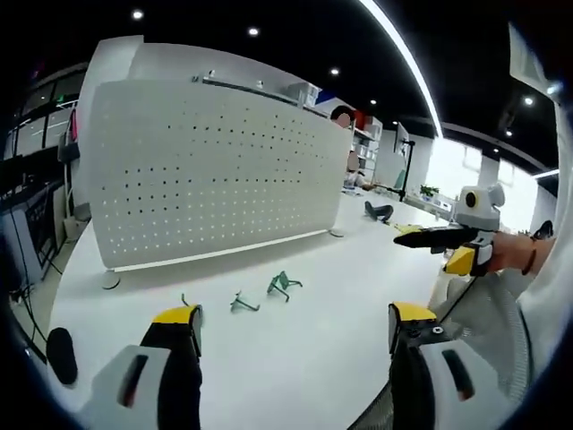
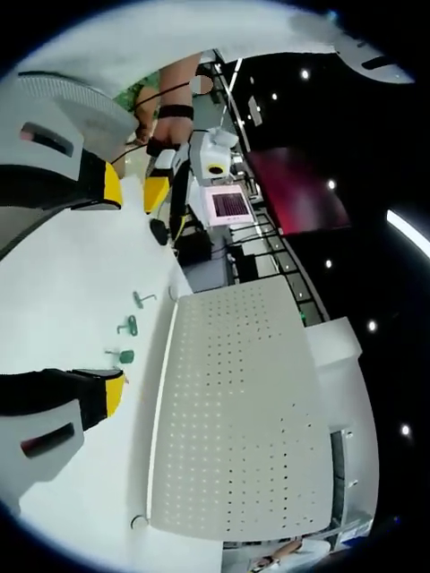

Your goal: Insert the hook assembly into the mounting plate slot until the hook locks in place.

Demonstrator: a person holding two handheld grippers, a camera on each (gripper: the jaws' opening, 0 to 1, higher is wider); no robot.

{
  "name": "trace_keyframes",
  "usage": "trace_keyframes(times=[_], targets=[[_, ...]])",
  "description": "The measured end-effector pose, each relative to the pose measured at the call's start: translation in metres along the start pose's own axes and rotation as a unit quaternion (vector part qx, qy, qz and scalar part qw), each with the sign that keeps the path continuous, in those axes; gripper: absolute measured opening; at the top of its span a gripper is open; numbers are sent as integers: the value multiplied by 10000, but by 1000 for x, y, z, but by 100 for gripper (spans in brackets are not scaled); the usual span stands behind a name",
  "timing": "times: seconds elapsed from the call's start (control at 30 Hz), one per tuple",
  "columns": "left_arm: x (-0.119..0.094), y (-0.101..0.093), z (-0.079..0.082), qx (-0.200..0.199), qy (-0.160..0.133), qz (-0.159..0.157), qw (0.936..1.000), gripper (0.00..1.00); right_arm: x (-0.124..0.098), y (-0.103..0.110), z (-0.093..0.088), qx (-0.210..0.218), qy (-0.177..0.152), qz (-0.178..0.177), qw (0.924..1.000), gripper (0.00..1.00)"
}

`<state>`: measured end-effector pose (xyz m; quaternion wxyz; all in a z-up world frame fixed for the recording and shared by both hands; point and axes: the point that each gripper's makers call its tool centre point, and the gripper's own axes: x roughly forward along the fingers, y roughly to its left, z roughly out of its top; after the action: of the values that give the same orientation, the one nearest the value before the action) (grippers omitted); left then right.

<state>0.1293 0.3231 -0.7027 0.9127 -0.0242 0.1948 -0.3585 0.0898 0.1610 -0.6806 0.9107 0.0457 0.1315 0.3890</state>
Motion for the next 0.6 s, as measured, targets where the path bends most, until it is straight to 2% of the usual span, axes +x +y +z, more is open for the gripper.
trace_keyframes(times=[0.33, 0.6], targets=[[15, 13, -4, 17, 183, 23, 9998, 87, 3, 0, -2, -24, 76, -6, 10000, 73], [23, 23, -20, -72, 474, 40, 9988, 85, 3, -4, -9, 69, 99, -190, 9997, 73]])
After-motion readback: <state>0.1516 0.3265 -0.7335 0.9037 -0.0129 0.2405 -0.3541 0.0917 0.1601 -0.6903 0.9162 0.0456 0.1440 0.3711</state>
